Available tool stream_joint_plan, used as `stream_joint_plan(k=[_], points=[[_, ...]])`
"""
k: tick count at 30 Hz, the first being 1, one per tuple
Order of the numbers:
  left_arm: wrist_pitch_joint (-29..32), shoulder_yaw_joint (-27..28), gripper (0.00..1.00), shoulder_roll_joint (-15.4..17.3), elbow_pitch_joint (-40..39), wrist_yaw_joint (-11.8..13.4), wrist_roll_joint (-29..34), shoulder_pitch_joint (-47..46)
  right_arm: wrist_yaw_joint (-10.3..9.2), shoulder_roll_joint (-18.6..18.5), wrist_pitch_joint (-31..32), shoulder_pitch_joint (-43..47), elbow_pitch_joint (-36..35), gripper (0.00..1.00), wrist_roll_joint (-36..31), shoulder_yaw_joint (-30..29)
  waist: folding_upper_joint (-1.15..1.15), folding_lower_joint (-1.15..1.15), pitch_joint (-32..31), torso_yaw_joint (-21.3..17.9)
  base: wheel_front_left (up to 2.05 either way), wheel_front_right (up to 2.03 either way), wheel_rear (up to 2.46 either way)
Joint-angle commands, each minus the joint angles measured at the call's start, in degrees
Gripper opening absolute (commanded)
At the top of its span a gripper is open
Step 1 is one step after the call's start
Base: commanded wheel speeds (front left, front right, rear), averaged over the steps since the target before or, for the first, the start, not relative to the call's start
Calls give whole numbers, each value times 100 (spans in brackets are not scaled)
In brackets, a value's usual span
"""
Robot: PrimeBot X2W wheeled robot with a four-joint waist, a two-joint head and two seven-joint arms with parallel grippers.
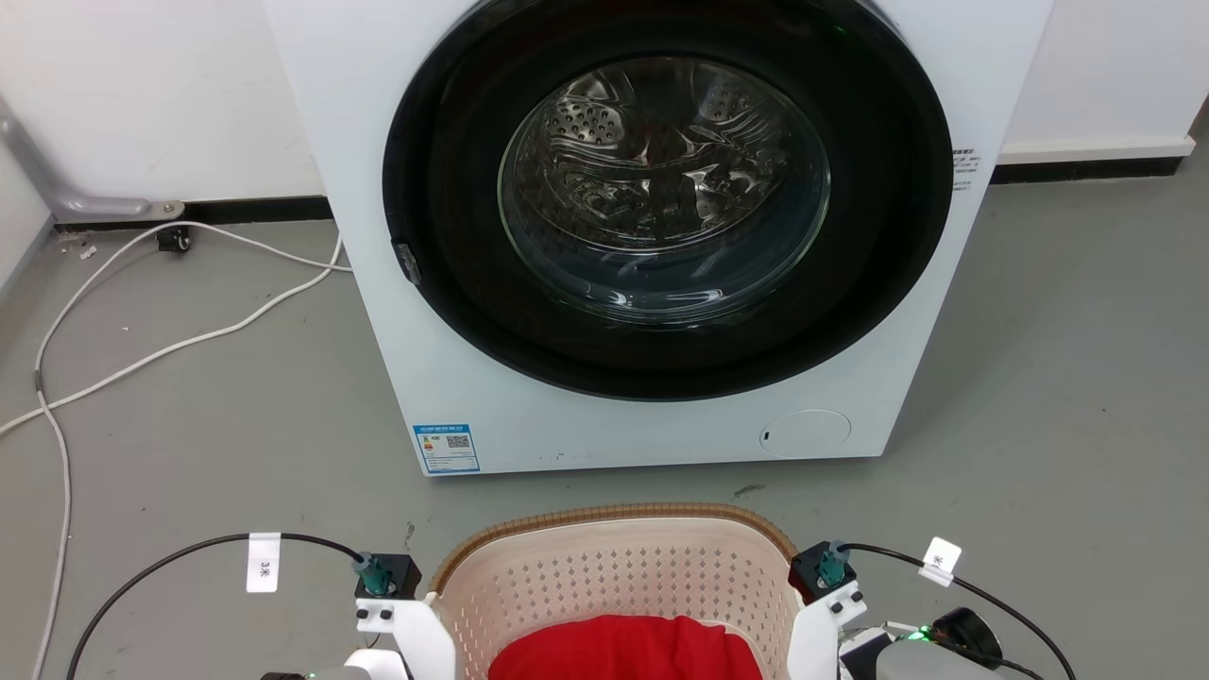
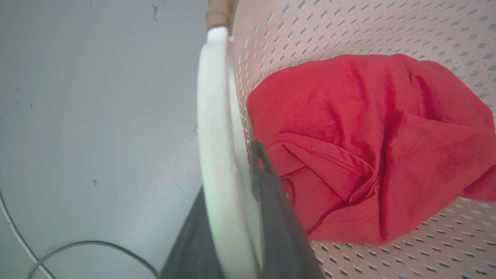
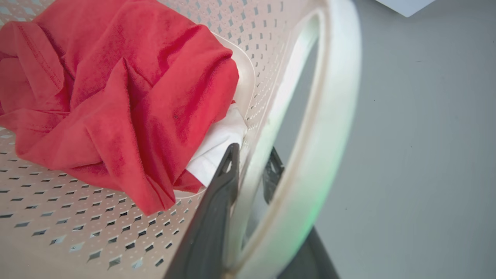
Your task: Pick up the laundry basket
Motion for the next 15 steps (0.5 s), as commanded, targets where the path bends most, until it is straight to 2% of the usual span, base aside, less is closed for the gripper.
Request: stream_joint_plan(k=[1, 15], points=[[-74, -32, 0, 63, -15, -13, -19, -102, 93, 3, -34, -62, -3, 0, -26, 49, 0, 0, 1, -2, 0, 0, 0], [-87, -162, 0, 58, 3, -13, -146, -99, 93, -14, -61, -50, -8, 0, -34, 57, 0, 0, 5, -13, 0, 0, 0]])
